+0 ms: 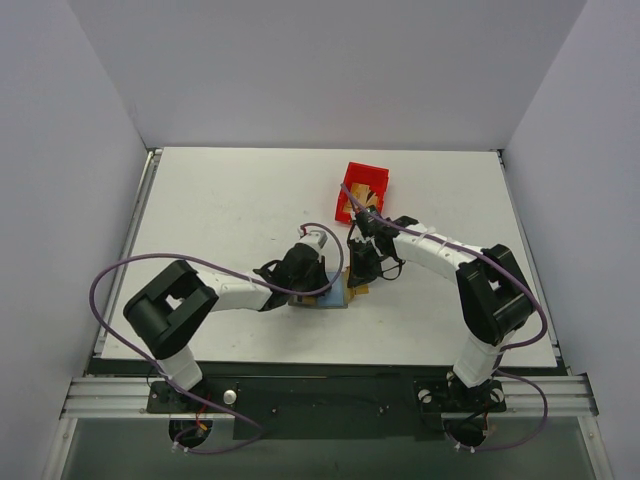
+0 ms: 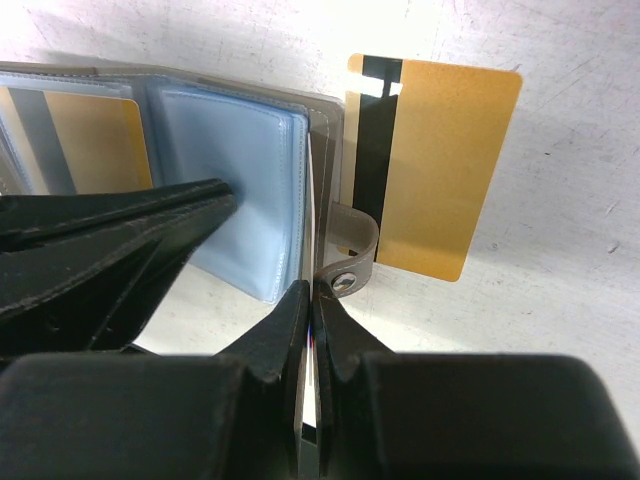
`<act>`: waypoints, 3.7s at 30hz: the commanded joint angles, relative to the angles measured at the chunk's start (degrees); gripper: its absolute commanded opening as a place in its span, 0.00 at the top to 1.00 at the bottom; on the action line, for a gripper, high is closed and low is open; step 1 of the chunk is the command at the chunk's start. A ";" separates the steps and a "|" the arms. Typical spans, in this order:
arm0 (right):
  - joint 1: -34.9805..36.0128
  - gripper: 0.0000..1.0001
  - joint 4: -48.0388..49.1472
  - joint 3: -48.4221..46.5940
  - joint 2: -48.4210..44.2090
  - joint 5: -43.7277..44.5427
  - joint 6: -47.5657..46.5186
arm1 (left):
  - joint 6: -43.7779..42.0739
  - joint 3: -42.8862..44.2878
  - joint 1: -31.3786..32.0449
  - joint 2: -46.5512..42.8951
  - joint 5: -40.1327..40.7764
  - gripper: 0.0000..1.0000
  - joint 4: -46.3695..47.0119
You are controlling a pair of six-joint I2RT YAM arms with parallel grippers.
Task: Put the credit cards into the card holder
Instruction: Insert the credit card into the card holder.
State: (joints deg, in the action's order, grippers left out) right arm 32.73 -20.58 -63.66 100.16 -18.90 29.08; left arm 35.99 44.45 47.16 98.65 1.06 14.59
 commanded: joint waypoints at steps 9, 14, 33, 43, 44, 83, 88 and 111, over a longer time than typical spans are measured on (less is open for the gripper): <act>0.40 1.00 -2.54 0.11 0.56 2.20 -0.60 | -0.74 -0.24 -0.31 -1.97 8.61 1.00 -19.15; 0.40 1.00 -2.54 0.29 0.65 2.46 -0.69 | -0.57 -0.50 -0.31 -1.80 8.52 1.00 -20.39; -0.30 1.00 5.89 4.94 -9.18 2.91 0.54 | 0.22 -1.64 -0.31 -1.27 7.99 1.00 -20.39; -2.41 1.00 10.03 5.57 -8.32 -7.20 -0.95 | 0.31 -1.47 -0.40 -1.00 7.82 1.00 -20.04; -2.50 1.00 9.94 5.39 -8.05 -7.56 -1.30 | 0.31 -1.29 -0.31 -1.00 7.82 1.00 -20.13; -1.97 1.00 7.39 3.28 -3.04 -14.59 -8.16 | 0.40 -0.50 -0.49 0.58 7.64 1.00 -20.30; -1.88 1.00 7.22 3.54 -3.22 -12.85 -7.73 | 0.40 -0.50 -0.40 0.75 7.64 1.00 -20.13; -3.73 1.00 8.71 3.02 -1.37 -11.16 -0.87 | 0.57 -0.76 -0.66 0.49 7.73 1.00 -20.13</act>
State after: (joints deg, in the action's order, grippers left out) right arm 29.28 -12.08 -59.48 97.69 -27.90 27.29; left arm 37.23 45.43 47.05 95.96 7.29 4.05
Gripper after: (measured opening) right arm 0.002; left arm 0.020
